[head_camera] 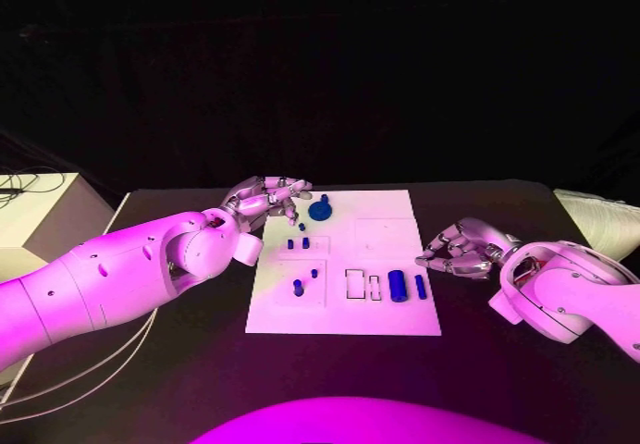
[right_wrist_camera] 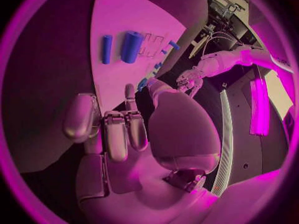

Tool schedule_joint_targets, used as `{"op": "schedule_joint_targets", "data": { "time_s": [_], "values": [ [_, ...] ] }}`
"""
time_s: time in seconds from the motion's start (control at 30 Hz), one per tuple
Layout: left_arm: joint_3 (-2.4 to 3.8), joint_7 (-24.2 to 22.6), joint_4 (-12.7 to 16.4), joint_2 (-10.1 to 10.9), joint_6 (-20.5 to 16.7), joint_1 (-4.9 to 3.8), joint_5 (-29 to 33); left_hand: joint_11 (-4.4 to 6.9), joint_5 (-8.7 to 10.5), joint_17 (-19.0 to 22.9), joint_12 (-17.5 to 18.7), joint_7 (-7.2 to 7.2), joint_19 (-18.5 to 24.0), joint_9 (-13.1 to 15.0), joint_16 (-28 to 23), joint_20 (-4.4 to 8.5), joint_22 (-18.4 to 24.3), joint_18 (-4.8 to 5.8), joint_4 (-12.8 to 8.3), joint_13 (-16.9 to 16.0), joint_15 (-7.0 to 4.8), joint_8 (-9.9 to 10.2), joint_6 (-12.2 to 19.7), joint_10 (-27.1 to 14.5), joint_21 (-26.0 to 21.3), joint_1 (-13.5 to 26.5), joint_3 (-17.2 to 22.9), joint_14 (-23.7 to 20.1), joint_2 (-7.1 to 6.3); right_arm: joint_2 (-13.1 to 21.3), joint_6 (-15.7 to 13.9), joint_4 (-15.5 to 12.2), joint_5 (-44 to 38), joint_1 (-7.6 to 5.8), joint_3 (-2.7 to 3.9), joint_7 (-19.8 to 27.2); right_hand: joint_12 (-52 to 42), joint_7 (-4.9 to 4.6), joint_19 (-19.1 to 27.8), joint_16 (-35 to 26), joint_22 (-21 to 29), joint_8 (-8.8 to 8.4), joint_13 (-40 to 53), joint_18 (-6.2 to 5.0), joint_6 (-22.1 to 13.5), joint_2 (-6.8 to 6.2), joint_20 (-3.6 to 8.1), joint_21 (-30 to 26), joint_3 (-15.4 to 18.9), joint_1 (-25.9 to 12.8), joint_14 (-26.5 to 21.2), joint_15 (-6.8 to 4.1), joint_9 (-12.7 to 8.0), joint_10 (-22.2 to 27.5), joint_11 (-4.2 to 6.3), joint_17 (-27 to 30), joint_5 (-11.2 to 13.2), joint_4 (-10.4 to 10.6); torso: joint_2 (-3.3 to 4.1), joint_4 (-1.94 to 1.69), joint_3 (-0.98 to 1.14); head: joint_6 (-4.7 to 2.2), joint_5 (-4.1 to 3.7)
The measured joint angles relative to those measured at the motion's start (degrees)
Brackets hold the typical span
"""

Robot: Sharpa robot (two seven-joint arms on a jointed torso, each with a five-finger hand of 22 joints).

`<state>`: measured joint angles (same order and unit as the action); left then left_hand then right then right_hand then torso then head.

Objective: Assemble the parts on the task board

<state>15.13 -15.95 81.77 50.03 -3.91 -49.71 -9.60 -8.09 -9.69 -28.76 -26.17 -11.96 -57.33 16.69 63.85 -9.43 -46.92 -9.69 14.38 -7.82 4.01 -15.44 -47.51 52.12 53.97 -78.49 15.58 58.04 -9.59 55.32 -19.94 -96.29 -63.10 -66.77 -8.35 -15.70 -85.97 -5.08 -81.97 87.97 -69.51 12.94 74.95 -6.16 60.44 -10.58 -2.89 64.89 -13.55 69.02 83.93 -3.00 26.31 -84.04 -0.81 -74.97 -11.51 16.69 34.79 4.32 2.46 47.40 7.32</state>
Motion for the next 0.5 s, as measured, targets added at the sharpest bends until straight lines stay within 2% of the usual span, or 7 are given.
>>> {"op": "schedule_joint_targets", "data": {
  "time_s": [0.07,0.13,0.23,0.33,0.43,0.5],
  "values": [
    [0.00,-0.02,0.08,0.00,0.00,0.02,0.06,0.00,0.00,0.00,0.00,0.00,0.00,0.00,0.00,0.00,0.00,0.00,0.00,0.00,0.00,0.00,0.00,0.00,0.00,0.00,0.00,0.00,0.00,-0.21,0.62,-0.11,-0.59,0.08,-0.08,-1.85,-0.20,0.15,-0.01,0.14,-0.36,0.00,0.00,0.00,0.15,-0.05,0.01,0.28,1.17,-0.81,0.00,0.00,0.00,0.00,0.00,0.00,0.00,0.05,0.00,0.02,-0.01,0.21,-0.13],
    [0.00,-0.04,0.13,0.00,0.00,0.03,0.11,0.00,0.00,0.00,0.00,0.00,0.00,0.00,0.00,0.00,0.00,0.00,0.00,0.00,0.00,0.00,0.00,0.00,0.00,0.00,0.00,0.00,0.00,-0.58,1.13,-0.21,-1.22,0.17,-0.18,-3.68,-0.97,0.15,-0.32,0.50,-1.09,0.00,0.00,0.88,0.15,-0.22,0.32,1.17,3.00,-0.98,0.00,0.00,0.00,0.00,0.00,0.00,0.00,0.01,-0.01,-0.01,-0.07,0.44,-0.35],
    [0.00,-0.05,0.22,0.07,0.00,0.06,0.17,0.00,0.00,0.01,0.00,0.00,0.00,0.00,0.00,0.00,0.00,0.00,0.00,0.00,0.00,0.00,0.00,0.00,0.00,0.00,0.00,0.00,0.00,-1.22,1.63,-0.34,-2.08,0.30,-0.34,-5.93,-1.55,0.15,-0.53,0.79,-1.79,0.00,-0.01,0.89,0.15,0.18,0.11,1.55,6.88,-1.34,0.00,0.00,0.00,0.00,0.00,0.01,0.00,0.08,-0.02,-0.07,-0.13,0.72,-0.82],
    [0.00,-0.07,0.39,0.17,0.01,0.07,0.21,0.00,0.00,0.01,0.00,0.00,0.00,0.00,0.00,0.00,0.00,0.00,0.00,0.00,0.00,0.00,0.00,0.00,0.00,0.00,0.00,0.00,0.00,-1.92,1.93,-0.54,-3.11,0.50,-0.53,-8.24,-2.50,-0.56,-0.85,1.15,-2.60,-0.89,-0.01,0.90,-0.80,0.42,-0.21,2.49,10.53,-1.58,0.00,0.00,0.00,0.00,0.00,0.01,0.00,0.18,-0.01,-0.11,-0.18,0.99,-1.32],
    [0.00,-0.08,0.53,0.34,0.01,0.08,0.24,0.00,0.00,-0.01,0.00,0.00,0.00,0.00,0.00,0.00,-0.01,0.00,0.00,-0.08,0.12,0.00,0.00,0.00,0.00,0.00,0.00,-0.12,0.00,-2.53,2.00,-0.78,-4.21,0.70,-0.64,-10.13,-3.24,-0.94,-0.96,1.15,-3.25,-0.89,-0.01,0.89,-1.38,1.18,-0.32,2.83,14.43,-1.51,0.00,0.00,0.00,0.05,-0.05,0.01,-2.00,0.16,0.03,-0.12,-0.18,1.27,-1.76],
    [0.00,-0.08,0.57,0.44,0.01,0.08,0.26,0.00,0.00,-0.05,0.00,0.00,0.00,0.00,0.00,0.00,0.00,0.00,0.00,-0.09,0.20,0.00,0.00,0.00,0.00,0.00,0.00,-0.21,0.00,-2.96,1.97,-0.93,-4.95,0.81,-0.68,-11.22,-3.44,-0.95,-1.04,1.15,-3.45,-0.89,-0.01,0.89,-1.39,1.25,-0.40,2.94,15.72,-1.45,0.00,0.00,0.02,0.07,-0.38,0.01,-2.45,0.13,0.05,-0.09,-0.17,1.45,-2.07]
  ]
}}
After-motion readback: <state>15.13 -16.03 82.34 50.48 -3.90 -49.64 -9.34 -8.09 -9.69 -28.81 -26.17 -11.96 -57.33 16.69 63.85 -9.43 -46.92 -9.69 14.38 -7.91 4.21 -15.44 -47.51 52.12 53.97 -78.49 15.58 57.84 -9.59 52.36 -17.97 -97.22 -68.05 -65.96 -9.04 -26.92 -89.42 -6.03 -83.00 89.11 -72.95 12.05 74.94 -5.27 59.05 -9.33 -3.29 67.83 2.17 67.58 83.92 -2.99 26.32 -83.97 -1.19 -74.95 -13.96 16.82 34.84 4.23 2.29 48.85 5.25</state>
